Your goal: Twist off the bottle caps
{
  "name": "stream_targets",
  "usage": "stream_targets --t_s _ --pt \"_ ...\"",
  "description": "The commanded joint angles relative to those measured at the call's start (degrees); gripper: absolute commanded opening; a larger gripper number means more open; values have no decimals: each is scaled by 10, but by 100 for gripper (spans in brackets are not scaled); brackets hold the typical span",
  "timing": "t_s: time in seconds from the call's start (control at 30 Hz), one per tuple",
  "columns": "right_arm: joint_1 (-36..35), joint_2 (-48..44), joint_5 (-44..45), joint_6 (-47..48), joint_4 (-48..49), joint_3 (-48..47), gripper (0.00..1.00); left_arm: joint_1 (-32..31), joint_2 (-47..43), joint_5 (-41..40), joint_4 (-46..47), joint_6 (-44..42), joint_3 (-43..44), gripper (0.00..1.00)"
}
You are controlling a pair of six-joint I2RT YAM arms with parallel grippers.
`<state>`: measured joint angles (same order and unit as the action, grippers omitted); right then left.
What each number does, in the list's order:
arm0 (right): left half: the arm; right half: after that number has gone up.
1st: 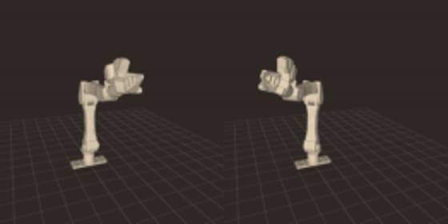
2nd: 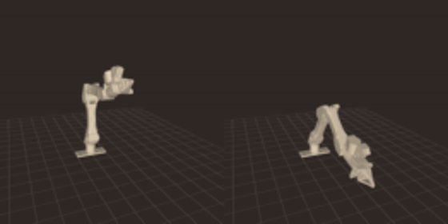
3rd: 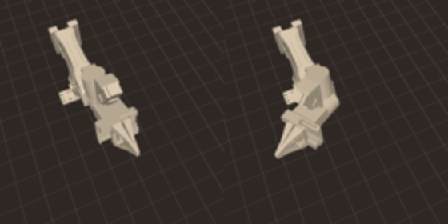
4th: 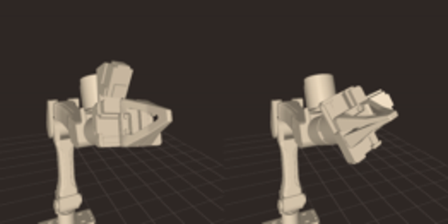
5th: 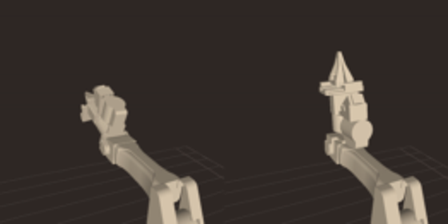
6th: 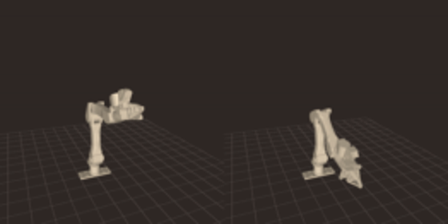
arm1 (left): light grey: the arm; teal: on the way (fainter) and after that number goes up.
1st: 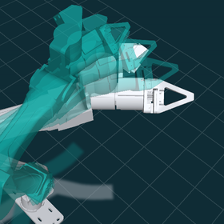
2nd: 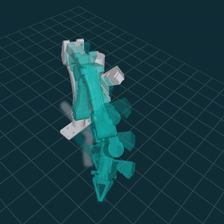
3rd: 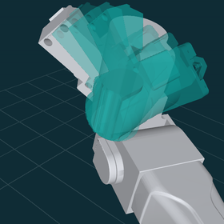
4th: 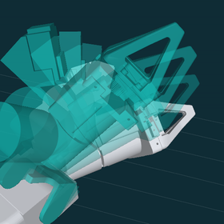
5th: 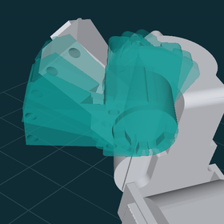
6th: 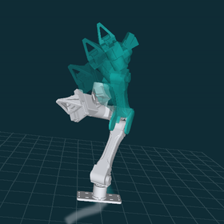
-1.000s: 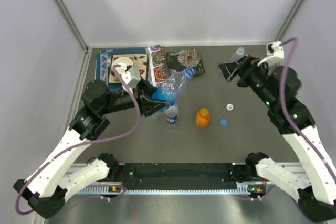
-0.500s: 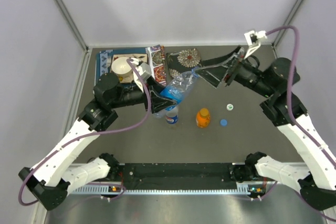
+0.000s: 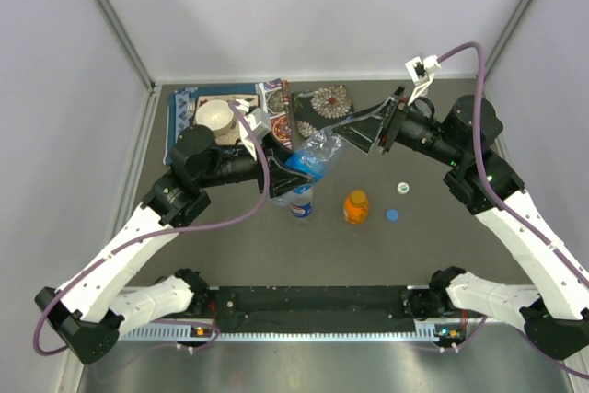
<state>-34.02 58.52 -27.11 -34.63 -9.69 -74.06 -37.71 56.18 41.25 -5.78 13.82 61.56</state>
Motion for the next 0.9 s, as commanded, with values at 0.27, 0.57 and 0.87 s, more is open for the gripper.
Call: stream_targets --t_s 0.27,0.57,0.87 --pt "-6 -3 -7 9 -2 -16 22 -4 1 -6 30 -5 33 53" --pt "-7 -3 61 47 -66 -70 0 -5 -23 -86 -35 -42 61 98" --pt "4 56 615 165 -244 -215 0 -5 -132 -317 -67 -70 36 98"
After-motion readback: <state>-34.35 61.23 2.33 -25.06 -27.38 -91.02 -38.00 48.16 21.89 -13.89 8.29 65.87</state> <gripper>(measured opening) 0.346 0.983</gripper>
